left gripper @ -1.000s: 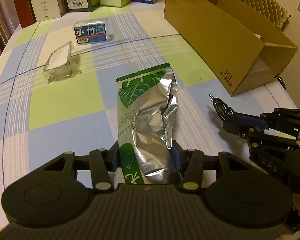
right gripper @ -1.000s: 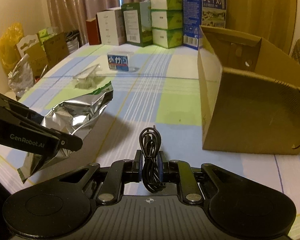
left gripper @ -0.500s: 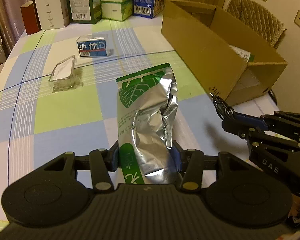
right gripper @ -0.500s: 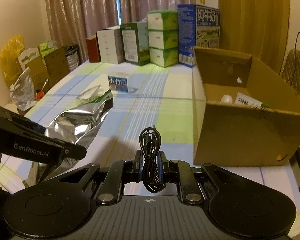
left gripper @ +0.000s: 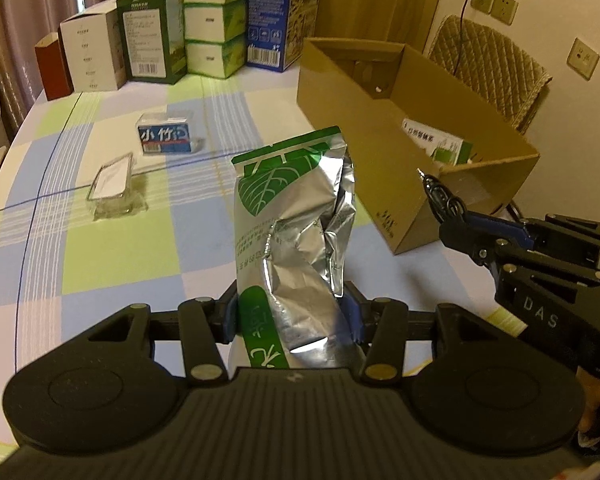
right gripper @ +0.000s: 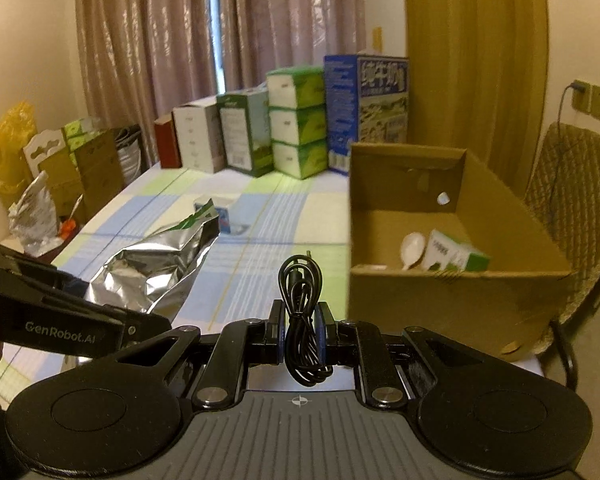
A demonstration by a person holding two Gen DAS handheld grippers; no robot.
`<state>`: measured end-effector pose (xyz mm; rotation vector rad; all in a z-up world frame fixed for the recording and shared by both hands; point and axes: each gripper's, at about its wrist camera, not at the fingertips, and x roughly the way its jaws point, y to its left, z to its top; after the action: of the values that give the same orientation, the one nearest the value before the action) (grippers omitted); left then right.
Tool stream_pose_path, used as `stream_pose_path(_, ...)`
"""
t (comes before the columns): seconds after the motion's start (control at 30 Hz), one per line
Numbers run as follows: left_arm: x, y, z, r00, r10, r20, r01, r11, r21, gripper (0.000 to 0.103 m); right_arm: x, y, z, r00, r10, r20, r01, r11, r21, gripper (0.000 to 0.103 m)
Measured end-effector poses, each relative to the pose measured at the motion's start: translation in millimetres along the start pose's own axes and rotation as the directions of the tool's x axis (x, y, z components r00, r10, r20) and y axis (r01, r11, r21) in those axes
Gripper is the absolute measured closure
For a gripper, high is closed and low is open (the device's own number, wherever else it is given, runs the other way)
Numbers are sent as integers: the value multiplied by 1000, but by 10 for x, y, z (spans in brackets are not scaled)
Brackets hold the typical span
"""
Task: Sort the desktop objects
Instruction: 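Carry the foil packet and black cable over the cardboard box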
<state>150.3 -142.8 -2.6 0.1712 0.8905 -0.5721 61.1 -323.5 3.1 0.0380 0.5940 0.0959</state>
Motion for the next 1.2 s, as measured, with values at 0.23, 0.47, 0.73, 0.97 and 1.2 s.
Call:
stream_pose_path(0.23, -64, -232, 142, 999, -26, 30, 25, 999, 29, 58, -179, -233, 118, 998, -49, 30, 48, 998, 31, 91)
stream_pose_path(0.47, -70, -504, 223, 997, -62, 41, 60, 997, 57, 58, -338, -442, 113, 995, -93, 42, 91, 994, 61, 91)
stream_pose_path(0.73, -50, -740, 260, 995, -95, 39, 91, 992, 89, 58, -451, -656, 63, 991, -129, 45, 124, 988, 96, 91)
stream_pose_path(0.97, -1, -873, 287, 993, -112, 29, 109, 988, 106, 58, -499, -780, 29, 989, -144, 44, 138, 984, 115, 91)
stream_pose_path(1.2, 51, -944, 355, 992, -121, 28, 118, 987, 105, 58, -470, -901, 89, 988, -150, 48, 143, 982, 123, 91)
